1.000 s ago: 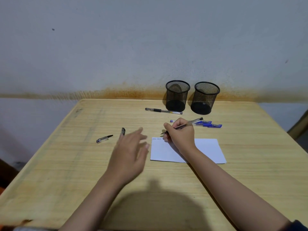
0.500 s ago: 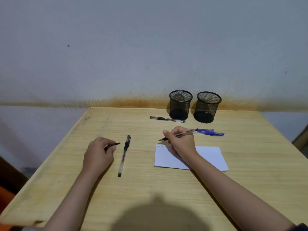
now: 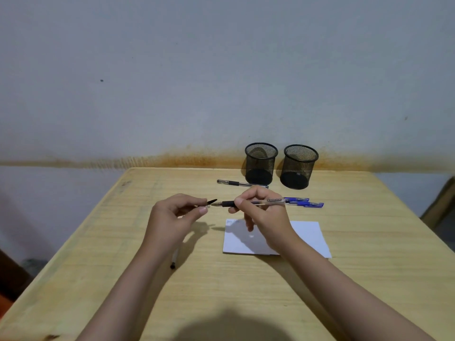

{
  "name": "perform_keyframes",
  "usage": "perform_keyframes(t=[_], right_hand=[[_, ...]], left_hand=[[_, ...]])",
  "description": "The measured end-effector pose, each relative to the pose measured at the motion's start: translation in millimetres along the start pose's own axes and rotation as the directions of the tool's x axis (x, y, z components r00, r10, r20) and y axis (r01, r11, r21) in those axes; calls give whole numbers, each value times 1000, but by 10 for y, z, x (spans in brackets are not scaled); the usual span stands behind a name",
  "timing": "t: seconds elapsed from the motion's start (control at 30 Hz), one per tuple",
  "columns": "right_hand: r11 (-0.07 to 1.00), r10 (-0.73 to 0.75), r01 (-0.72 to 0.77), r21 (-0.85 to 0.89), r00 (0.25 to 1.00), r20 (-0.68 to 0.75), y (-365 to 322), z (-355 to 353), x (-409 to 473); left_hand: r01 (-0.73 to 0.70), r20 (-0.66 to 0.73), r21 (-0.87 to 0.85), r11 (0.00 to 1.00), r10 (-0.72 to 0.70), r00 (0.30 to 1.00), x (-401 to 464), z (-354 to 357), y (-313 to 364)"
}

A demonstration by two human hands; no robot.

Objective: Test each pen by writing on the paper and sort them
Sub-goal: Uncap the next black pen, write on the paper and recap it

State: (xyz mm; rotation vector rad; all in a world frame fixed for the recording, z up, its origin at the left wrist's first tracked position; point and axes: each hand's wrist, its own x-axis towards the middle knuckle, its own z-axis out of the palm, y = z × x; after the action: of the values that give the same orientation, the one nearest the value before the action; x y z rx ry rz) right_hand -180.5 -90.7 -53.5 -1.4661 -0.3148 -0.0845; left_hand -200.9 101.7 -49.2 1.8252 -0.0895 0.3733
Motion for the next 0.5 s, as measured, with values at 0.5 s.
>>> perform_keyframes(t=[0.5], right_hand=[[989, -114, 121, -90, 990, 82, -105, -11, -217]], left_hand=[[-249, 137, -14, 968, 249, 959, -63, 122, 74]])
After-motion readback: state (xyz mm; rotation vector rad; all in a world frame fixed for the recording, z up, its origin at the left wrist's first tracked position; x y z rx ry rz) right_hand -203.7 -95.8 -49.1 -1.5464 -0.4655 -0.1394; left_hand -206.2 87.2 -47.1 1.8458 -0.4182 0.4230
